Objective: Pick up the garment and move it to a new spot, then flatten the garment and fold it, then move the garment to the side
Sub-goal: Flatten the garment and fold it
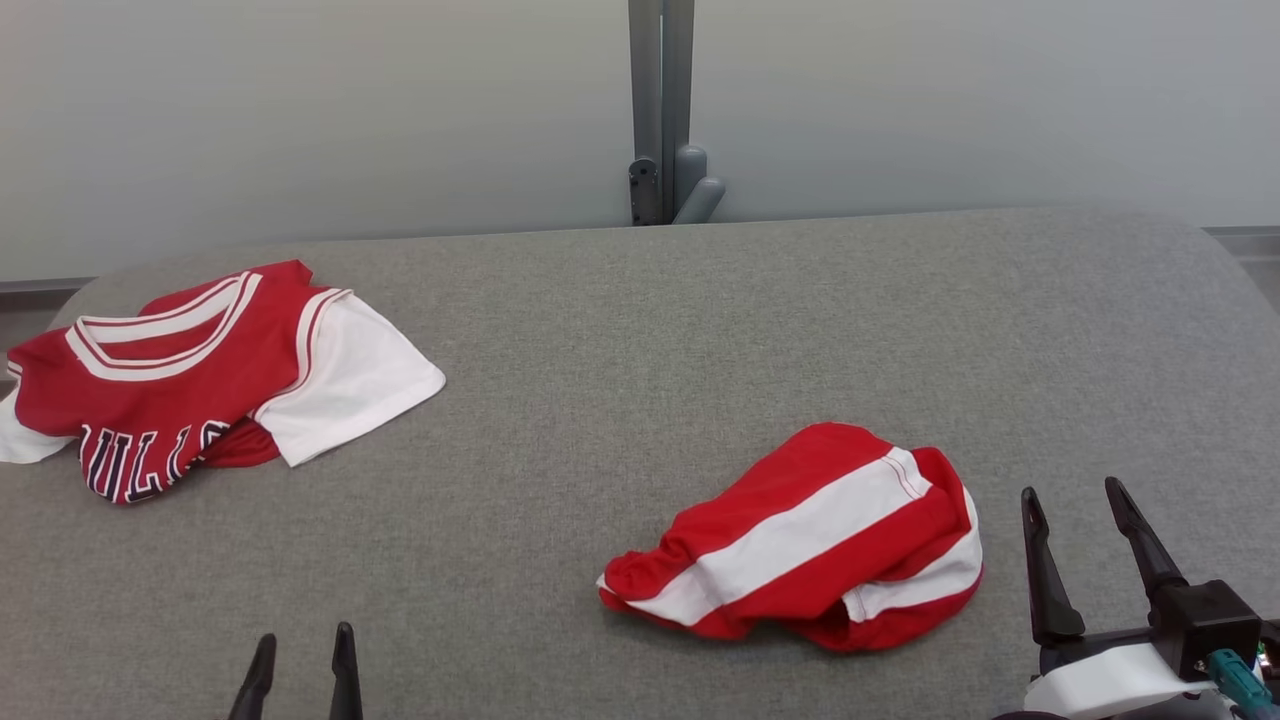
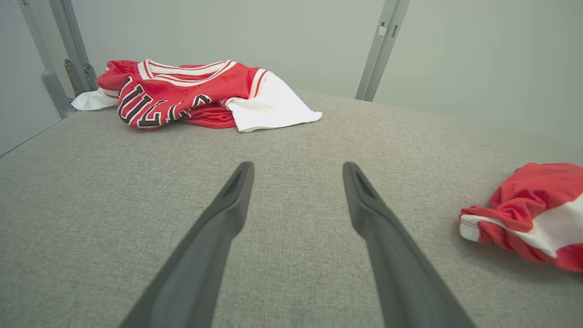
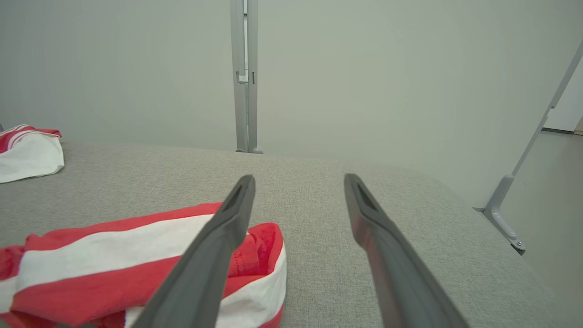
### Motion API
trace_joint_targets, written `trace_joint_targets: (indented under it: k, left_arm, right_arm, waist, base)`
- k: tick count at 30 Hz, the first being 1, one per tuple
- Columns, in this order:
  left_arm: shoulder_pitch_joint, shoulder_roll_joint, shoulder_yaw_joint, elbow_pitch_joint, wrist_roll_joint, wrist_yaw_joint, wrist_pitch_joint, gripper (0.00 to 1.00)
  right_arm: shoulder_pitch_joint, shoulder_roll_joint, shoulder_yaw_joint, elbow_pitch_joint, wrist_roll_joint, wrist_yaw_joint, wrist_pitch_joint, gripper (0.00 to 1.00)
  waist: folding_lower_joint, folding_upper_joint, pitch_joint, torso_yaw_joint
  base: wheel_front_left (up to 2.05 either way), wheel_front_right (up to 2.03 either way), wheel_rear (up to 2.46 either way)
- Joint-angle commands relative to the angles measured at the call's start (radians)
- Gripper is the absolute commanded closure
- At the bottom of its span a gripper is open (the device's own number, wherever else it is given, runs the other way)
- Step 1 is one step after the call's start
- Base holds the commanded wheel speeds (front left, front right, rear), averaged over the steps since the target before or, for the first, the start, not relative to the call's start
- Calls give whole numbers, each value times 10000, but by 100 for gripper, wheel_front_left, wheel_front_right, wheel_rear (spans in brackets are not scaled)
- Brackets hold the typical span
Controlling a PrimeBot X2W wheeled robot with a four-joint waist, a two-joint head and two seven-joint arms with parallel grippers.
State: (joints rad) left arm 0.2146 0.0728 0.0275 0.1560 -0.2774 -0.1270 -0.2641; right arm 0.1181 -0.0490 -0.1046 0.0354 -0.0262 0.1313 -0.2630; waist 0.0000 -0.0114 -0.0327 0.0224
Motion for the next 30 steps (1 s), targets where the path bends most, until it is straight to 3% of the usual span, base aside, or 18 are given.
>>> trace_joint_targets:
  k: [1, 4, 6, 11, 14, 18, 21, 30]
  left_arm:
    - [-141, -52, -111, 93, 36, -47, -4, 0]
    - [-141, 63, -514, 679, -159, -49, -4, 0]
    - [-539, 163, -1507, 1585, -753, -51, 49, 0]
    - [-1465, 56, -2847, 2497, -3009, -50, 837, 0]
    - [-2046, 416, -3669, 3053, -3654, -50, 1335, 0]
    - [-2521, 500, -4604, 3089, -4815, -51, 1862, 0]
    - [-2791, 965, -5282, 2799, -5875, -45, 1988, 0]
    - [-3510, 1634, -6765, 3020, -7365, -46, 1629, 0]
  right_arm:
    - [-20, -28, 50, 40, 38, -10, -27, 0]
    - [-60, -28, 98, 39, 59, -10, -29, 0]
    - [-125, -27, 166, 21, 71, -10, -29, 0]
    - [-199, -30, 276, -39, 127, -10, -27, 0]
    - [-201, -30, 377, -36, 142, -10, -29, 0]
    - [-246, -59, 333, -25, 111, -10, -29, 0]
    - [-222, -65, 270, -25, 109, -10, -27, 0]
    - [-272, -59, 283, -30, 142, -10, -29, 0]
  waist:
    - [0, 114, 9, -30]
    - [0, 114, 36, -99]
    - [0, 114, 77, -227]
    - [0, 114, 159, -544]
    - [0, 114, 210, -782]
    - [0, 114, 287, -1032]
    - [0, 114, 343, -1238]
    - [0, 114, 464, -1532]
  base:
    - [0, 0, 0]
    - [0, 0, 0]
    - [0, 0, 0]
    - [0, 0, 0]
    - [0, 0, 0]
    - [0, 0, 0]
    - [0, 0, 0]
    - [0, 0, 0]
